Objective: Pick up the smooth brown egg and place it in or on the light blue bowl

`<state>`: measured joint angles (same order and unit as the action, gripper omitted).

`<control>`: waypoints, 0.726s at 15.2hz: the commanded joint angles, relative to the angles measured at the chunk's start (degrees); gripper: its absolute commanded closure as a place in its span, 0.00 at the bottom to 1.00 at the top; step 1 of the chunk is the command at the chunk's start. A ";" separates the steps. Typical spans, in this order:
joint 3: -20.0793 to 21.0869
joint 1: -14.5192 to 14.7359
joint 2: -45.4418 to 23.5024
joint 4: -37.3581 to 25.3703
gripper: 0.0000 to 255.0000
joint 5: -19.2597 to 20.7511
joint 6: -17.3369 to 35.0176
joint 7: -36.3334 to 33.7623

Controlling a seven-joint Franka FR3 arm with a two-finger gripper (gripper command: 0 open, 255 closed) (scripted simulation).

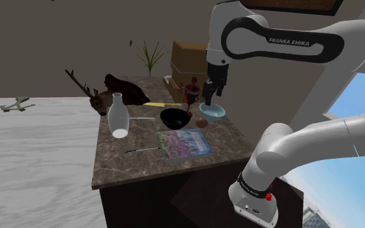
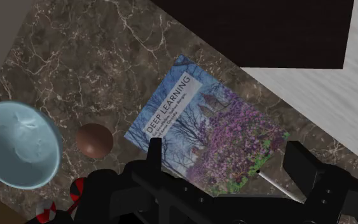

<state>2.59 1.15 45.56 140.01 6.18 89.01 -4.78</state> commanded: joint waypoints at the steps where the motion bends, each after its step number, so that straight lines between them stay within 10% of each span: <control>1: 0.00 0.00 0.00 0.00 0.00 0.00 0.00 0.00; 11: -21.42 0.41 -3.42 5.40 0.00 7.17 10.39 29.75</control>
<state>-16.43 1.51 43.04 145.20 12.62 98.19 21.43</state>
